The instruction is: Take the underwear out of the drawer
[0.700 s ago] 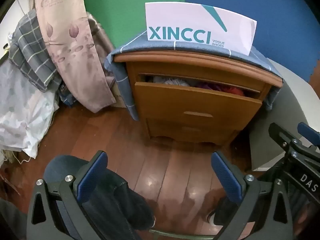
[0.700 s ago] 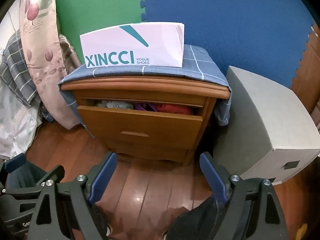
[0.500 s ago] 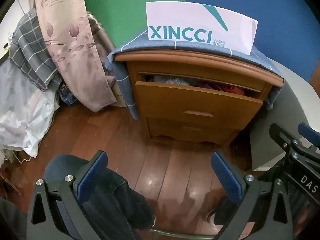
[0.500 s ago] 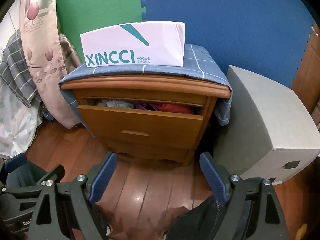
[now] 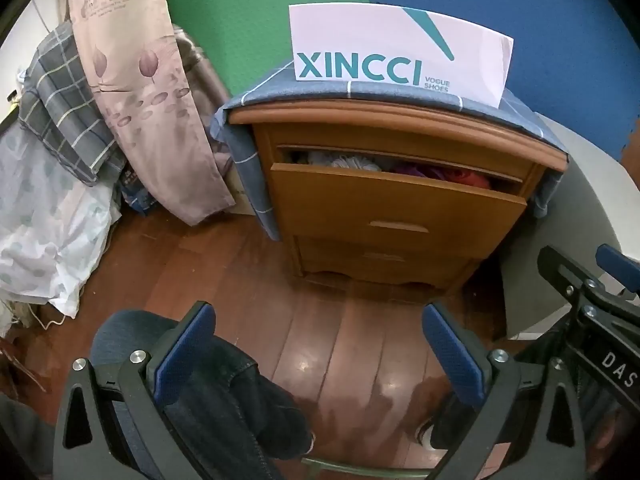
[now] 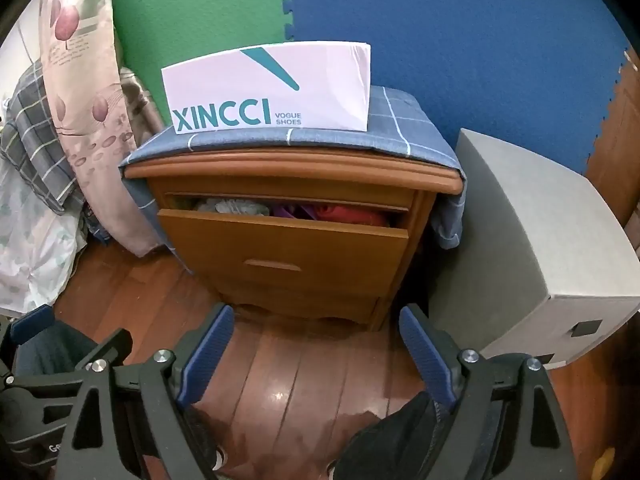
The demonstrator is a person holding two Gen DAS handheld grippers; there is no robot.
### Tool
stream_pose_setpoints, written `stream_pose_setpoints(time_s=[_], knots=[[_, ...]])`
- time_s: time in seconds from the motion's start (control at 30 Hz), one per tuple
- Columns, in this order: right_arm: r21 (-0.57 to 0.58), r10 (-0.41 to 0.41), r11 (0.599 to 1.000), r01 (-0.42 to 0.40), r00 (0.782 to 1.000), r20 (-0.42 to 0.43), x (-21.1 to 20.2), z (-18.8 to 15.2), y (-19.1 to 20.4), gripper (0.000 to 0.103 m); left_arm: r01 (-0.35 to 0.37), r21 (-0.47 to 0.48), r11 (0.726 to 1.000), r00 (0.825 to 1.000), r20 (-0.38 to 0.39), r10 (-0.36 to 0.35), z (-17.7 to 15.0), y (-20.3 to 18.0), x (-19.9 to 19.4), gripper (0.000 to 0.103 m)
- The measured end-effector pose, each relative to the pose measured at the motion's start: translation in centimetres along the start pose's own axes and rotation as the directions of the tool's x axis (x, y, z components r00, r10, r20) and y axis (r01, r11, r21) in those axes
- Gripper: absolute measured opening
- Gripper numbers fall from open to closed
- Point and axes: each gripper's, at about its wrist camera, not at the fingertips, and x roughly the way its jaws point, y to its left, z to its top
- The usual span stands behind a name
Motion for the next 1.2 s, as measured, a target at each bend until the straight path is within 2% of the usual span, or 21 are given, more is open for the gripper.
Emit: stream_pose_setpoints(time_s=[1.2], knots=[[-0.006,0.008,1.000,-0.008,1.000,0.010,-0.60,-0.12,0.16,0.087,-0.011,-0.015,1.000,1.000,-0.017,0.011,-0.21,0.26,0.27,0.103]])
